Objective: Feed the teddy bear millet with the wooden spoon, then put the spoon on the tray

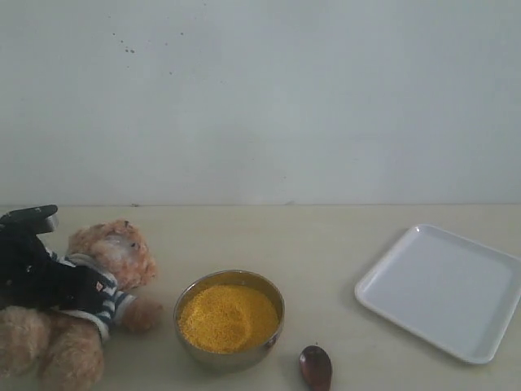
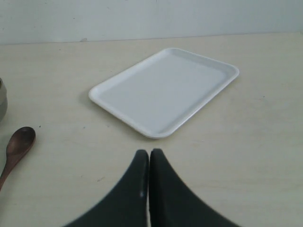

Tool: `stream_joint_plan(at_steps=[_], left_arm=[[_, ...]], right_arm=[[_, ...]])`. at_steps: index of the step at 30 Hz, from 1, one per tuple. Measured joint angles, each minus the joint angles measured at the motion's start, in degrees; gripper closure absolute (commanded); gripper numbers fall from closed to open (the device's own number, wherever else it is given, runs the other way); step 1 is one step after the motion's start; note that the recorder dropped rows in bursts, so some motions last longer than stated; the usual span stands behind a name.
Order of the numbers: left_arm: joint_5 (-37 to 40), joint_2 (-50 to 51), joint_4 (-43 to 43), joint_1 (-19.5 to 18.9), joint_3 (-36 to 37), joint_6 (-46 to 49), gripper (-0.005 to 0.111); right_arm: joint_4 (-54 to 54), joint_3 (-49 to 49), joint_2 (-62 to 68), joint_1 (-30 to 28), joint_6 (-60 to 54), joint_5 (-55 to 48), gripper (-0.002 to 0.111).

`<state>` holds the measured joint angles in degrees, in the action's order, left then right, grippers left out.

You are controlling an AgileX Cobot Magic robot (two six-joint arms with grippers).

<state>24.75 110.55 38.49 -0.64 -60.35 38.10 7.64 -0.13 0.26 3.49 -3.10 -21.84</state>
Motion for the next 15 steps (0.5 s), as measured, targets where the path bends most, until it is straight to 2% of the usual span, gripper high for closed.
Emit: stream_joint_plan(at_steps=[2,3,8,13,15], left_arm=[[-0.1,0.4,0.3,0.0,0.0,0.1,0.092],[0.0,0.4,0.4,0.0,0.0,0.1,0.102],[2.8,-2.3,0.3,-0.4,0.0,0.6,0.101],[13.2,-9.5,0.2,-3.0,1.1,2.7,0.101],[16.4,-13.0,2.6,-4.7,3.1,4.4,0.101]], right_arm=[[0.0,0.0,0.0,0.0,0.0,0.0,0.109],[0.0,0.0,0.0,0.0,0.0,0.0,0.109],[0.0,0.0,0.0,0.0,0.0,0.0,0.109],[0.0,0.0,0.0,0.0,0.0,0.0,0.109],[0.0,0.0,0.0,0.0,0.0,0.0,0.109]])
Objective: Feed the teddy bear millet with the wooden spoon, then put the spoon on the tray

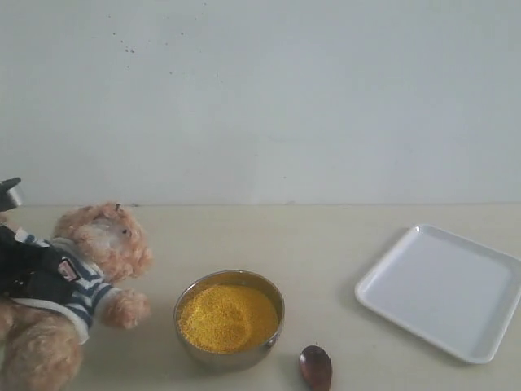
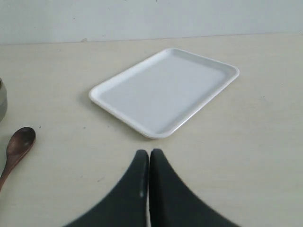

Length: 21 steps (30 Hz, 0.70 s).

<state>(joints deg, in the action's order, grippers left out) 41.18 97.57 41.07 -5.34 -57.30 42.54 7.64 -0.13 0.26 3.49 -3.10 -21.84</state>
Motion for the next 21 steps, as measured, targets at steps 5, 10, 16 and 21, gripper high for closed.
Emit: stream_joint_plan(at_steps=[5,10,16,21], left_arm=[[3.5,-8.9,6.9,-4.7,8.5,7.2,0.101],[5.0,-16.8,10.6,-7.2,17.4,10.3,0.101],[6.6,-19.6,11.0,-7.2,25.1,11.8,0.101],[7.5,-19.7,11.0,-7.2,27.8,12.2,0.101]], right_arm=[[0.0,0.0,0.0,0.0,0.0,0.0,0.109],[0.0,0.0,0.0,0.0,0.0,0.0,0.109],[0.0,0.0,0.0,0.0,0.0,0.0,0.109],[0.0,0.0,0.0,0.0,0.0,0.0,0.109]])
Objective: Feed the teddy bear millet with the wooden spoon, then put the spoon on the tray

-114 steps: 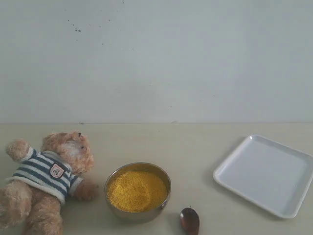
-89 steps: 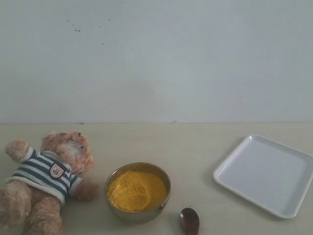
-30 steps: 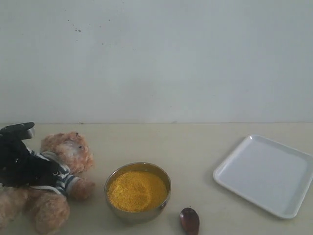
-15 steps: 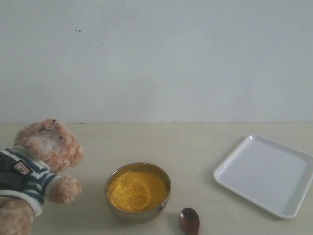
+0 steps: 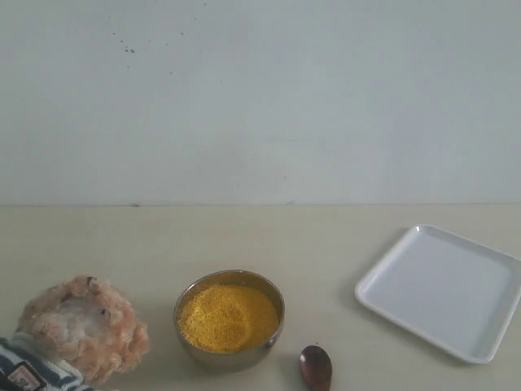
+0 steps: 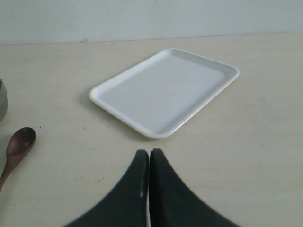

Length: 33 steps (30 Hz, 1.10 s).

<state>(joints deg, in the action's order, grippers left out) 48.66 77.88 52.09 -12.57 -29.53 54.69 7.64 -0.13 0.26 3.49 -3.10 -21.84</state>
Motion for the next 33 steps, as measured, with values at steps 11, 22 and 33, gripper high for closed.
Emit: stream_joint_plan(at_steps=[11,22,33], left_arm=[[2.1,-0.1,0.0,0.0,0.1,0.0,0.101],[2.1,-0.1,1.1,0.0,0.1,0.0,0.101],[2.1,-0.1,1.3,0.0,0.1,0.0,0.101]], right_arm=[[0.0,0.0,0.0,0.0,0.0,0.0,0.109],[0.0,0.0,0.0,0.5,0.0,0.0,0.109],[13.5,0.0,0.0,0.5,4.5,7.5,0.109]])
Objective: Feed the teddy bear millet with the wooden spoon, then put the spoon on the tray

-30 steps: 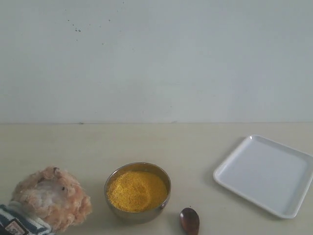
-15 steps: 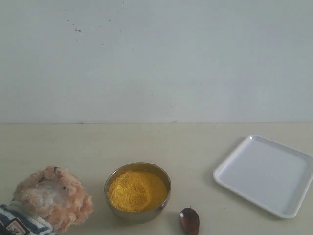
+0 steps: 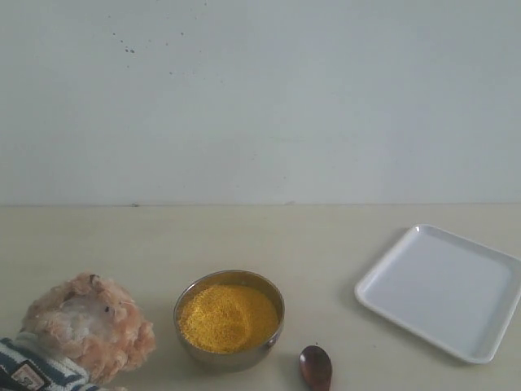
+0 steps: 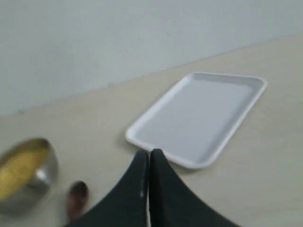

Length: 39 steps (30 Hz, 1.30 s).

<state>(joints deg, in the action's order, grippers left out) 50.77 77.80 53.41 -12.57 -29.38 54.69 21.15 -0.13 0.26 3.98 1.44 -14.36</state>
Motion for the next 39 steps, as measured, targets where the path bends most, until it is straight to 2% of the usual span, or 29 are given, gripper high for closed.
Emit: stream_joint_plan(at_steps=[3,6,20,27,31,32,33,34,37,39], left_arm=[[0.0,0.0,0.0,0.0,0.0,0.0,0.101],[0.0,0.0,0.1,0.0,0.0,0.0,0.101],[-0.2,0.0,0.1,0.0,0.0,0.0,0.101],[-0.4,0.0,0.2,0.0,0.0,0.0,0.101],[-0.5,0.0,0.2,0.0,0.0,0.0,0.101],[-0.5,0.0,0.2,0.0,0.0,0.0,0.101],[-0.5,0.0,0.2,0.0,0.0,0.0,0.101],[-0.5,0.0,0.2,0.0,0.0,0.0,0.101],[-0.5,0.0,0.2,0.0,0.0,0.0,0.101],[-0.6,0.0,0.2,0.0,0.0,0.0,0.101]], right_arm=[[14.0,0.0,0.0,0.0,1.8,3.8,0.109],[21.5,0.0,0.0,0.0,2.2,6.4,0.109],[24.9,0.0,0.0,0.0,9.8,8.0,0.109],[26.9,0.0,0.0,0.0,13.7,5.7,0.109],[28.1,3.8,0.0,0.2,2.8,-0.8,0.109],[29.0,6.1,0.0,0.4,-1.9,-2.4,0.108],[30.7,11.2,0.4,0.6,-11.1,-5.1,0.108],[31.2,13.4,1.2,0.6,-14.4,-6.5,0.108],[31.5,21.7,8.3,0.6,-24.0,-14.2,0.108],[26.0,30.6,21.3,0.6,-28.8,-25.5,0.108]])
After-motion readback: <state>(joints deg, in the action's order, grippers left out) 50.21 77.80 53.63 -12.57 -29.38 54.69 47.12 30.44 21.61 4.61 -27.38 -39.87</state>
